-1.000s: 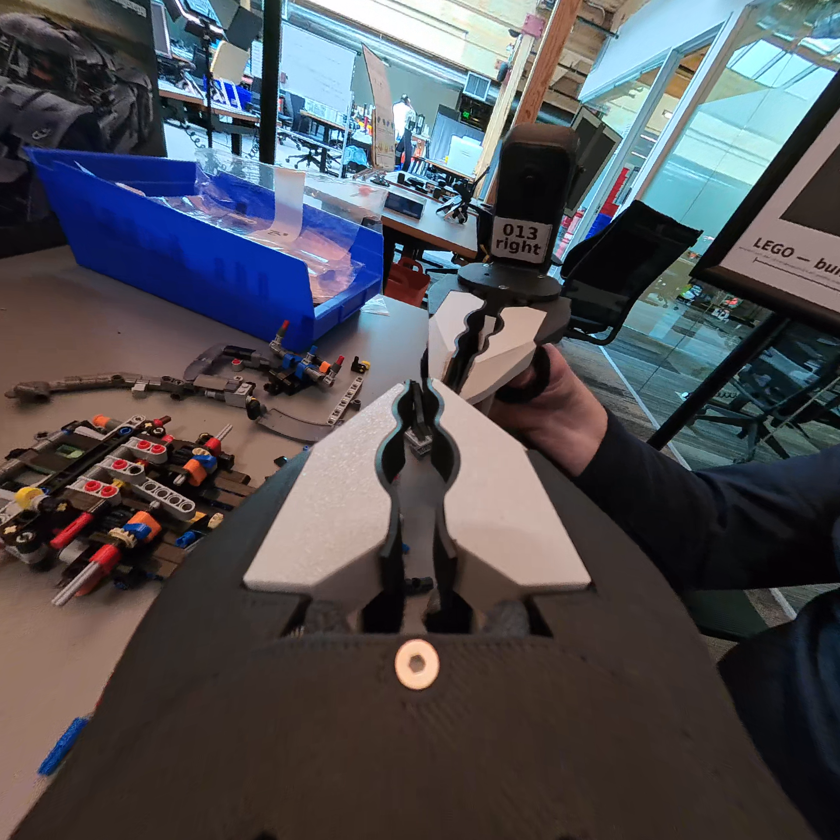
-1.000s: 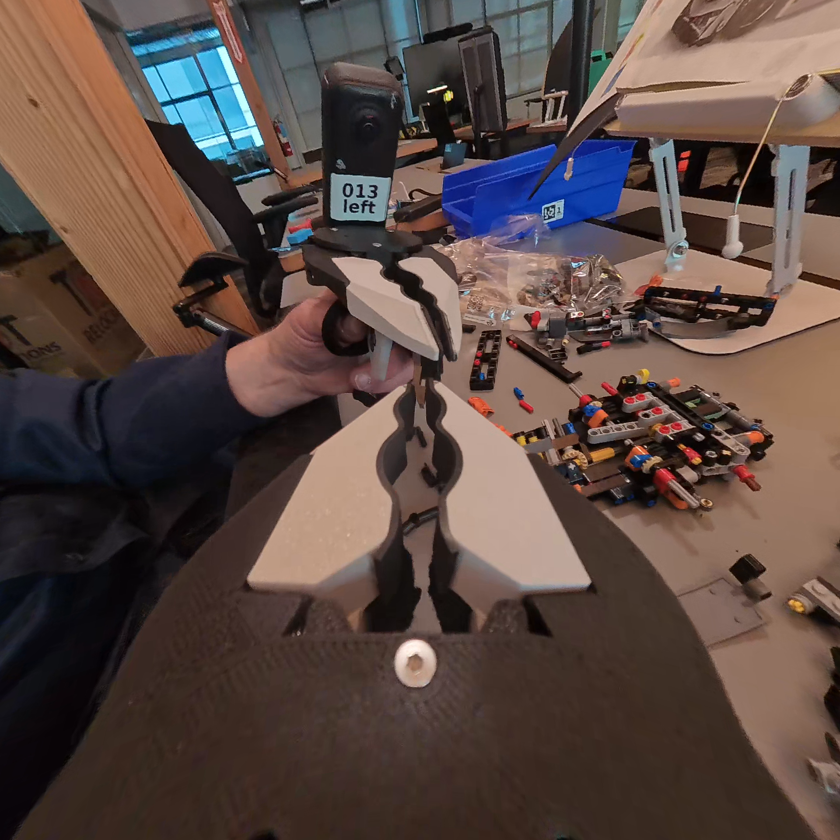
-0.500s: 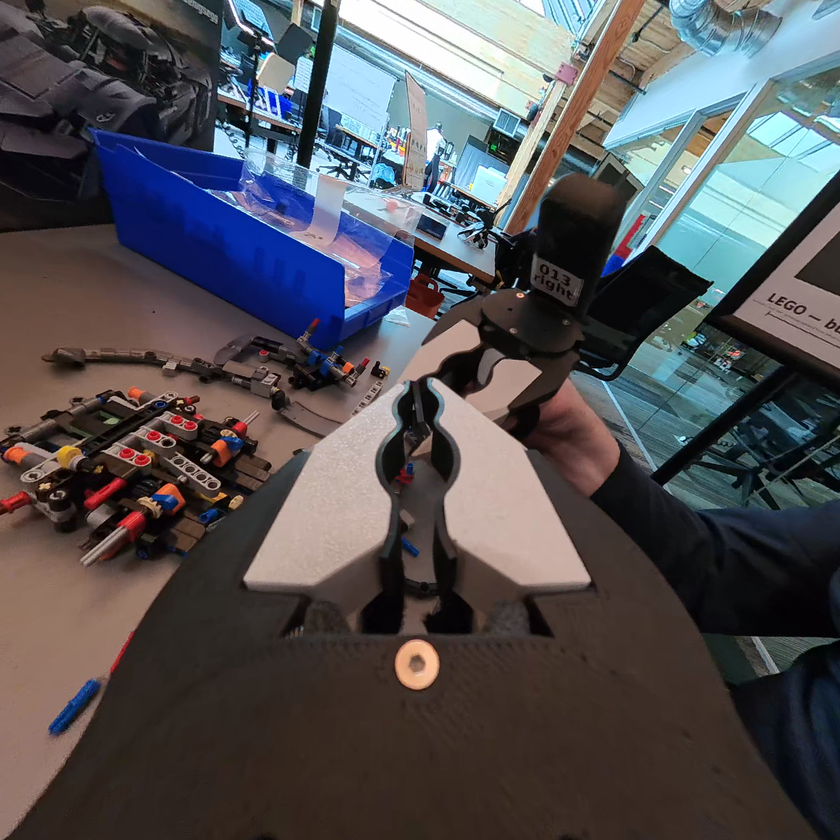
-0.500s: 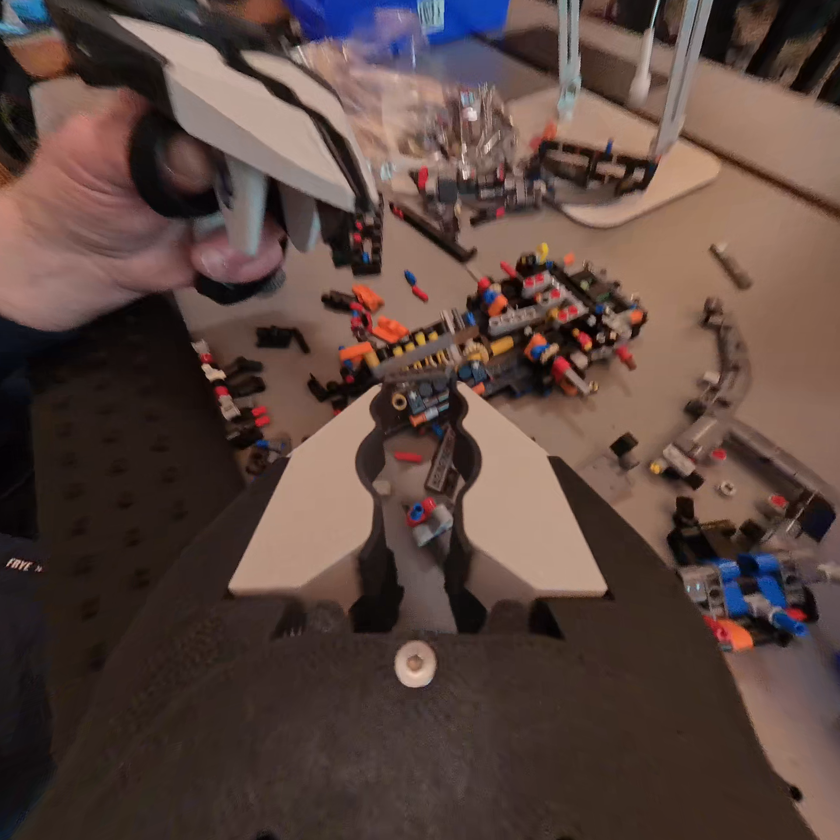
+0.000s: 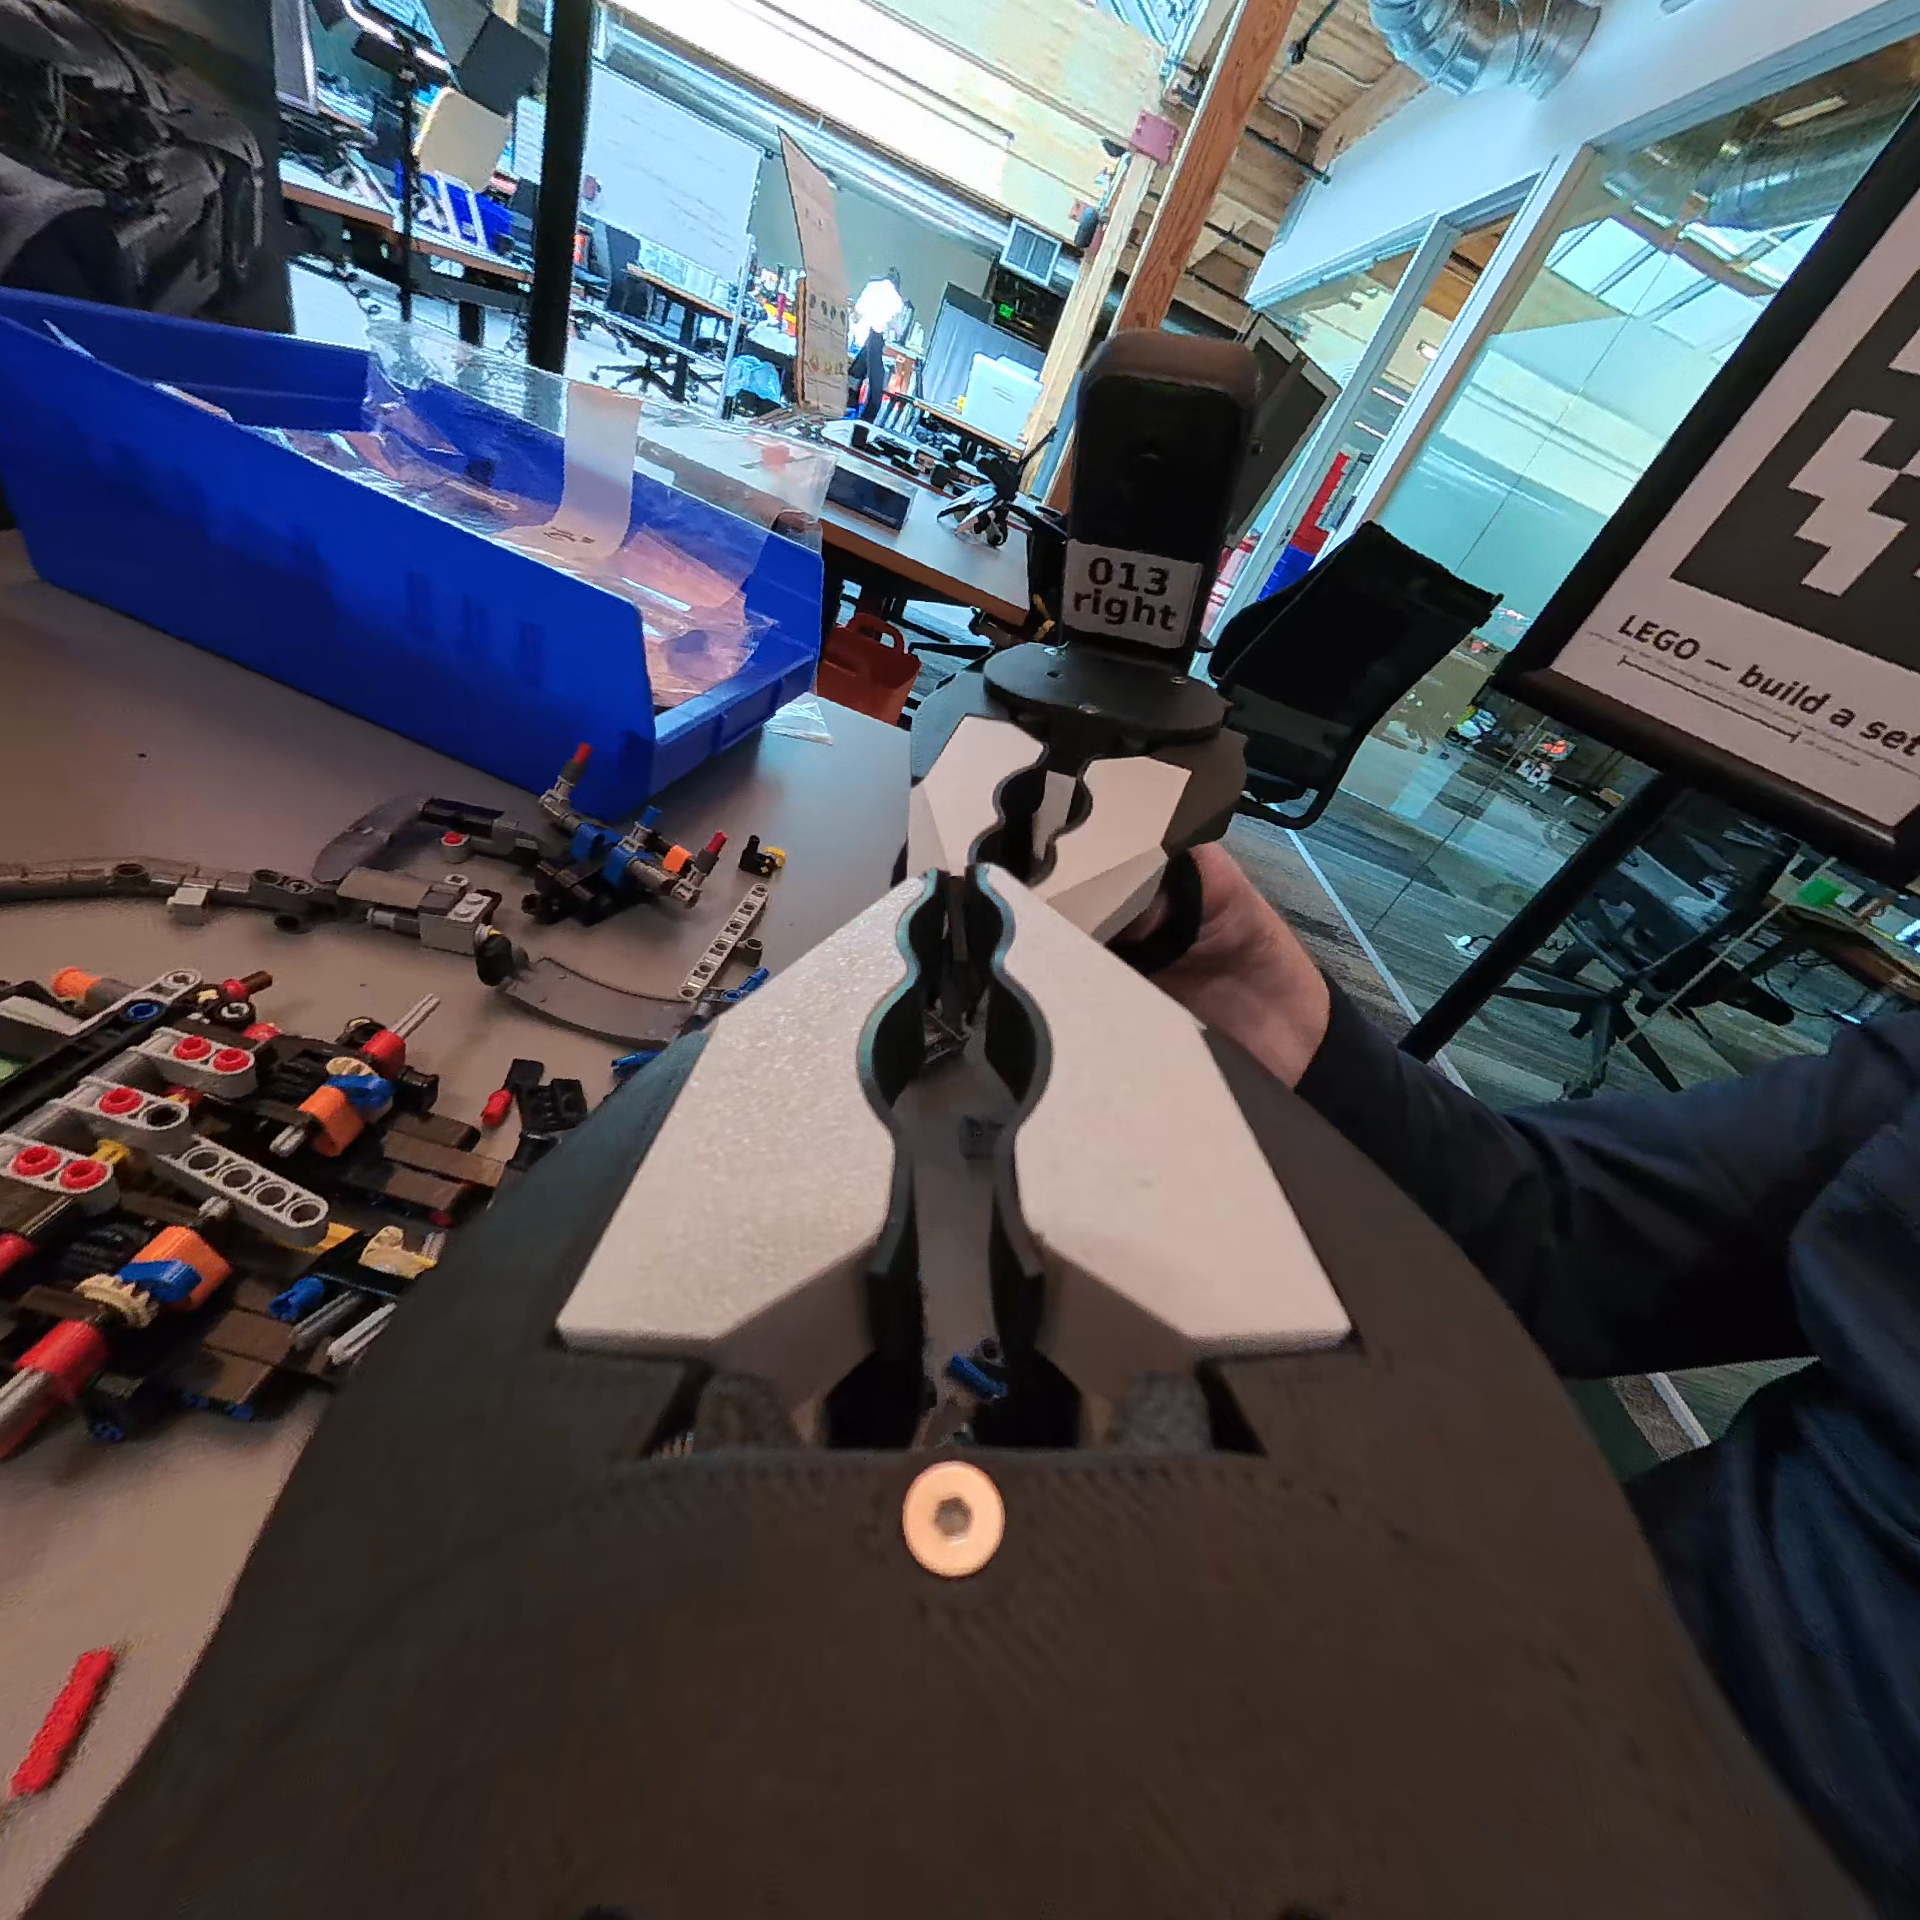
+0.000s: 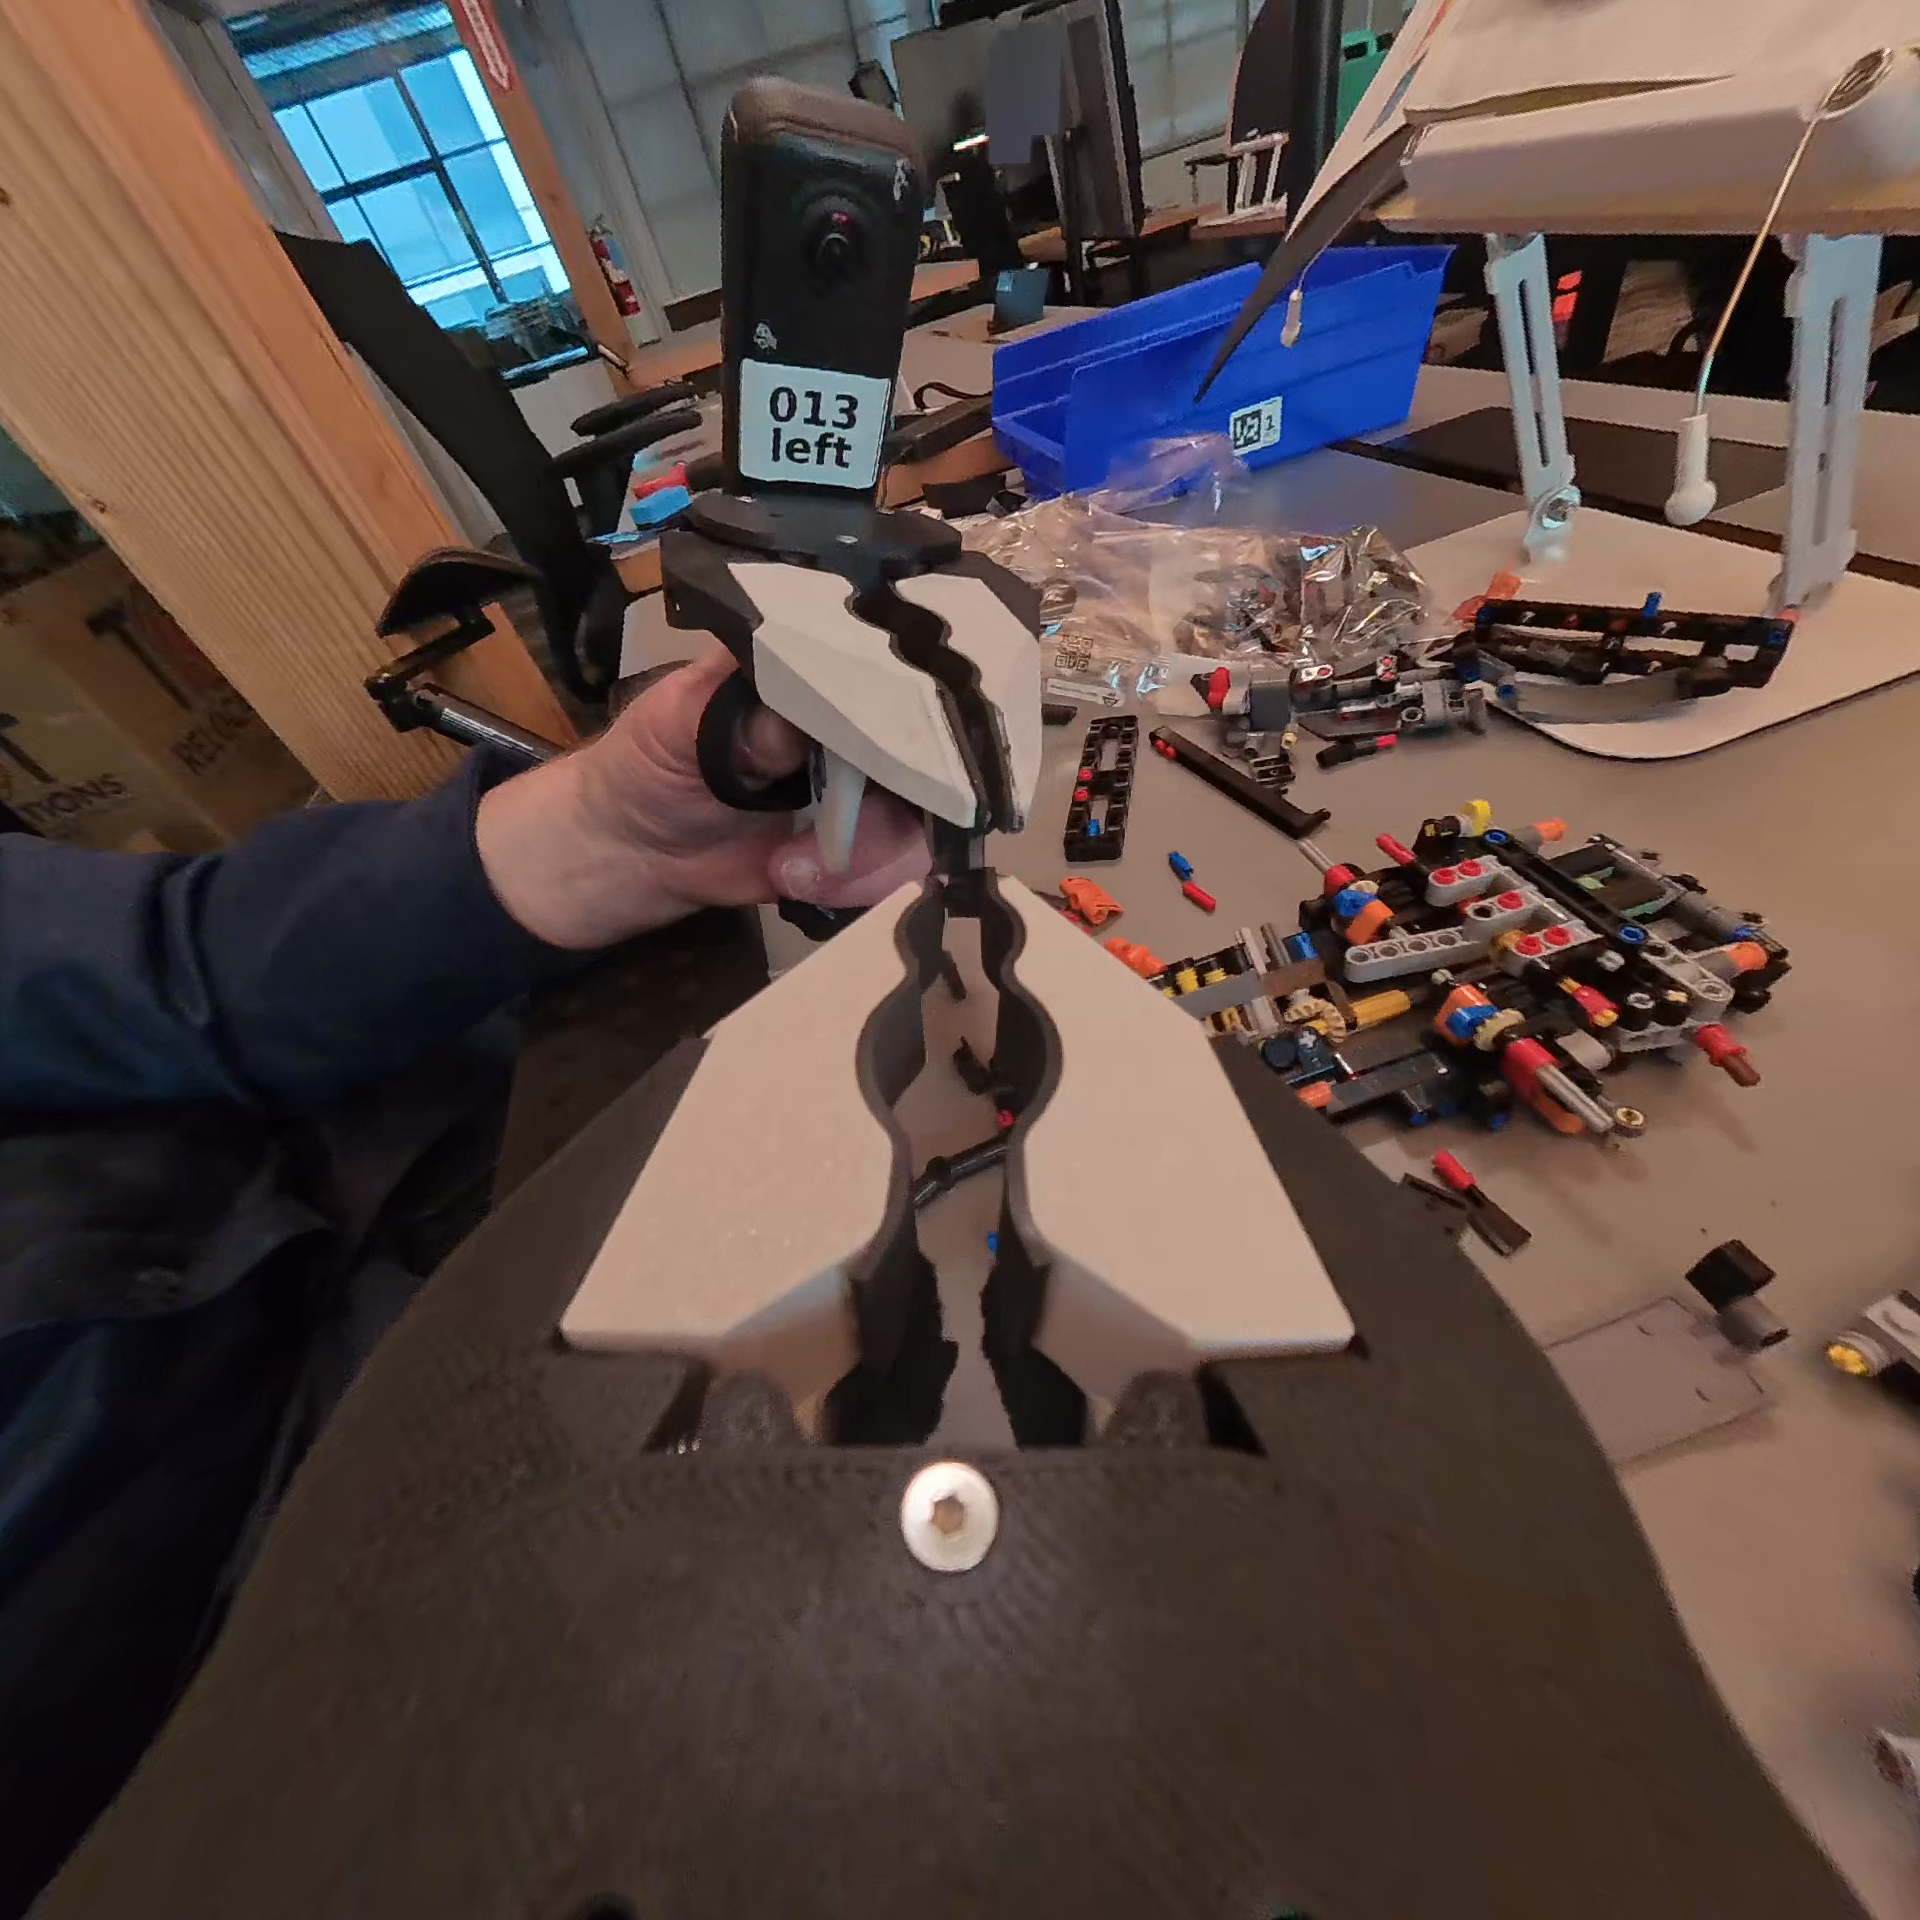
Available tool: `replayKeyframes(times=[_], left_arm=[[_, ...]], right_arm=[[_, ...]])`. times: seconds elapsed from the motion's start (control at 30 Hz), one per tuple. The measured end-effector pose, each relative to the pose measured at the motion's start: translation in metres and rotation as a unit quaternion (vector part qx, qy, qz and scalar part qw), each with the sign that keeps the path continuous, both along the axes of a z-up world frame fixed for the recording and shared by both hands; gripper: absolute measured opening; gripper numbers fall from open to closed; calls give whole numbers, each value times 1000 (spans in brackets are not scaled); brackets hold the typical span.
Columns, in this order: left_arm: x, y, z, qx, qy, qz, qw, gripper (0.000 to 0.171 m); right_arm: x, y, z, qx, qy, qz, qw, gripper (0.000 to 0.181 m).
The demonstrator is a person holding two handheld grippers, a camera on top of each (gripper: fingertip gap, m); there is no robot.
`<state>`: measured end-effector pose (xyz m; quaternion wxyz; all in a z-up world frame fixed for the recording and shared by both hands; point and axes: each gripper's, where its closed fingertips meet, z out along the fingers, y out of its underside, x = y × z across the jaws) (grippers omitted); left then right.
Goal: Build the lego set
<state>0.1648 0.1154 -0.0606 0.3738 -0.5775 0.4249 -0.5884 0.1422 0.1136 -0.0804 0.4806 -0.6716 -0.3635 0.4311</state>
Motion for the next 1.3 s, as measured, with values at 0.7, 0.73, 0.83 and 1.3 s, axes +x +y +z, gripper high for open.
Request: replayKeyframes(times=[0.7,0.73,0.83,1.3], left_arm=[[-2,-1,7,22,-8,8,1000,28],[-2,3,4,12,-2,16,1000,29],[-2,2,4,-7,-7,3,1000,35],[-9,4,14,-44,-47,-8,998,14]], right_arm=[[13,4,16,101,-38,-64,992,1],[17,9,18,129,-58,-93,986,1],[23,12,26,204,-104,-142,963,1],[7,15,25,411,-324,-225,822,1]])
